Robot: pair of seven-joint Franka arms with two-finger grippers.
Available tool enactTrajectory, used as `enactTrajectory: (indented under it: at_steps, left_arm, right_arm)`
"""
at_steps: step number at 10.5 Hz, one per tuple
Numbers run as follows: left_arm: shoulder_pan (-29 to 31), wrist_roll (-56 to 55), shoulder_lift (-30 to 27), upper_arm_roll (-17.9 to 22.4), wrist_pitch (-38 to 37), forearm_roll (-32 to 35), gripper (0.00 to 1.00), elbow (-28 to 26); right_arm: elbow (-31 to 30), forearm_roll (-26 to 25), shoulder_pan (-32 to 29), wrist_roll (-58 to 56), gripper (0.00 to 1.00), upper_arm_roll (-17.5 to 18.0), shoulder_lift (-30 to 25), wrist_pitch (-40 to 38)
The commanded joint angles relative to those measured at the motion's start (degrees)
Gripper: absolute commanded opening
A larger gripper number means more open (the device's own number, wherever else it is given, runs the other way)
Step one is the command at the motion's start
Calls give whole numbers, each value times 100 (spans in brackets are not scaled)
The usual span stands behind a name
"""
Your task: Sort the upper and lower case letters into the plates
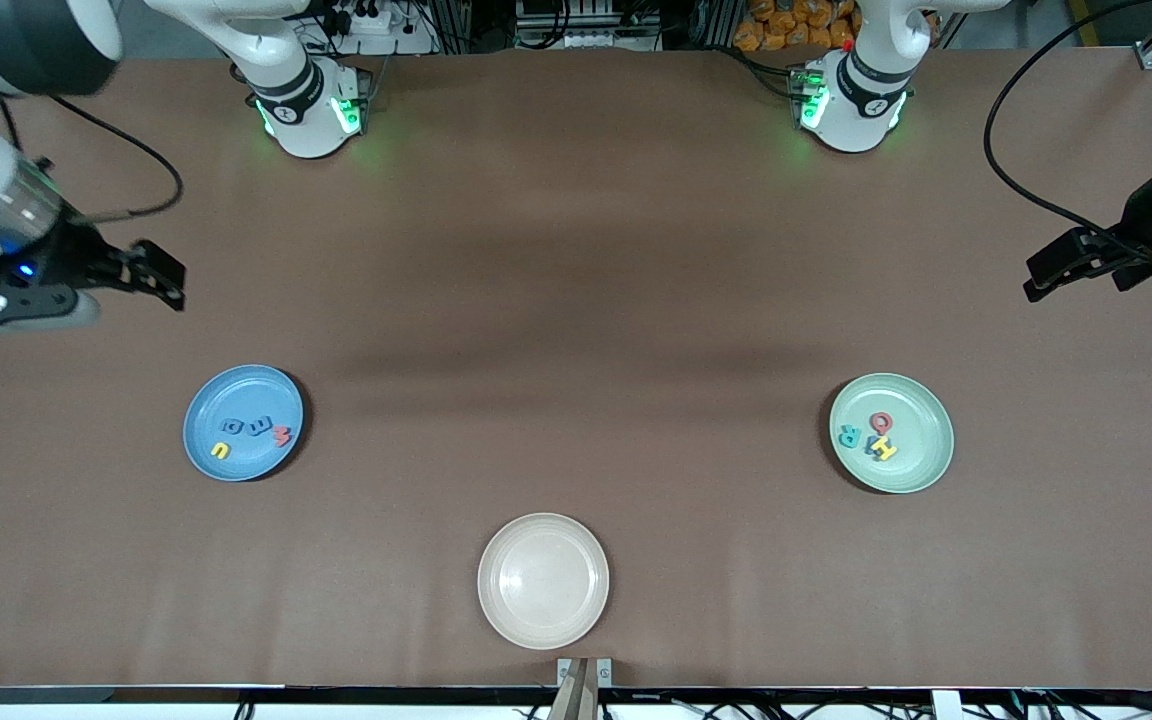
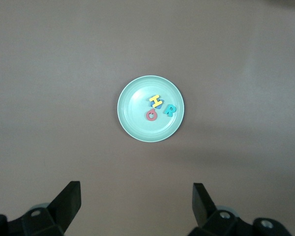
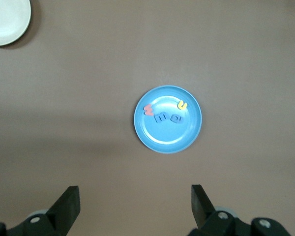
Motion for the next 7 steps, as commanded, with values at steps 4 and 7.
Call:
enactTrajectory:
  at_steps: [4, 7]
  left_arm:
    - [17, 78, -51, 9, -92, -142, 100, 5]
    - [9, 70, -51, 0, -92, -142, 100, 5]
  right_arm:
    - [734, 443, -411, -600, 100, 38, 33, -820]
    - [707, 390, -516, -283, 100, 38, -2, -373]
